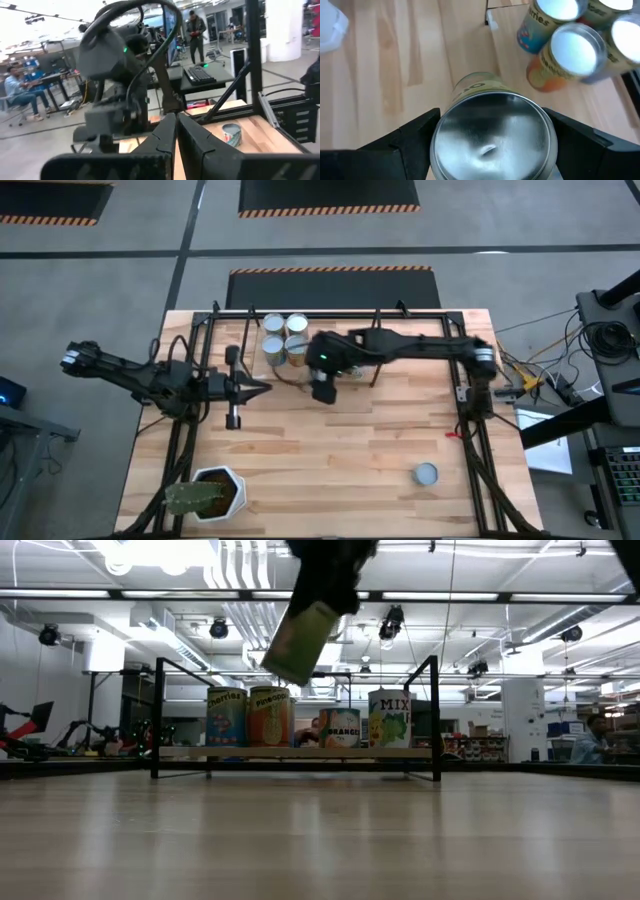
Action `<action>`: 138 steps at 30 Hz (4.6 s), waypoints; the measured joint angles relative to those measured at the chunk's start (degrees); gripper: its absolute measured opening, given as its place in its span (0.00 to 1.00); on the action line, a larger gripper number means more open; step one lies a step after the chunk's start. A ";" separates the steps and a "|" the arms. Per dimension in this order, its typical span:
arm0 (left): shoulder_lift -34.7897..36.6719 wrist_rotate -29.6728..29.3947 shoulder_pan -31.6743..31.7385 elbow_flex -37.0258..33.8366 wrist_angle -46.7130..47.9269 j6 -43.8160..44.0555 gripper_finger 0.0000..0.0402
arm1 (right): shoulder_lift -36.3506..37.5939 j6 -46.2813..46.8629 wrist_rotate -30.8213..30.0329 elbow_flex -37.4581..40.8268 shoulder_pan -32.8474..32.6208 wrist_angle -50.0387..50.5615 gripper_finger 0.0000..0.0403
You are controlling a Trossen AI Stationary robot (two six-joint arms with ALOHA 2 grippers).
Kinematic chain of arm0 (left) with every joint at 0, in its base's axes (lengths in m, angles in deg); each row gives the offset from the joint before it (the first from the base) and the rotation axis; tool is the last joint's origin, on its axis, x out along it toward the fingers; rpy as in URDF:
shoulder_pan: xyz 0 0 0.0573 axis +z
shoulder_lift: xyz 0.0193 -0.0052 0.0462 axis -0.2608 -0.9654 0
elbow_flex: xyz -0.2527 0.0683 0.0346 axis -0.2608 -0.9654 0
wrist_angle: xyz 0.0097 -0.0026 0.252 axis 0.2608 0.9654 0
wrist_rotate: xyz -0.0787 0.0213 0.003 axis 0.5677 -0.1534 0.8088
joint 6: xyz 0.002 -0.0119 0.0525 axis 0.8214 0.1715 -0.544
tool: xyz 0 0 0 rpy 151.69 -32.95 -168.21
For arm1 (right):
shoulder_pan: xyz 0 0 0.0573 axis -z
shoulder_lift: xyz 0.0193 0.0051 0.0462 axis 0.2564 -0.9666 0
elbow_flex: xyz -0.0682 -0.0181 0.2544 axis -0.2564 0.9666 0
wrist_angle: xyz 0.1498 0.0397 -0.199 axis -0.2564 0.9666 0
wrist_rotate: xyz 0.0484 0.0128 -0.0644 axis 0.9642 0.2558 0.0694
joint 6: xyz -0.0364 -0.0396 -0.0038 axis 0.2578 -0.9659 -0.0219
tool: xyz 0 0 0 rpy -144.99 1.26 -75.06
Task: Pick and place cans onto a shelf
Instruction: Put the large canned oranges on the shelf
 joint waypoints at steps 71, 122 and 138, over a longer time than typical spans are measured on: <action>0.17 -7.89 0.00 0.00 9.98 -0.28 0.00 | -14.06 -6.94 0.36 -21.96 3.13 13.57 0.73; 0.14 -7.87 0.02 0.00 10.38 0.13 0.00 | -0.04 -6.97 -5.17 4.90 2.81 0.35 0.03; -5.55 -7.69 -0.18 0.04 6.95 12.70 0.00 | 7.46 -16.21 3.95 35.66 -14.33 -33.72 0.03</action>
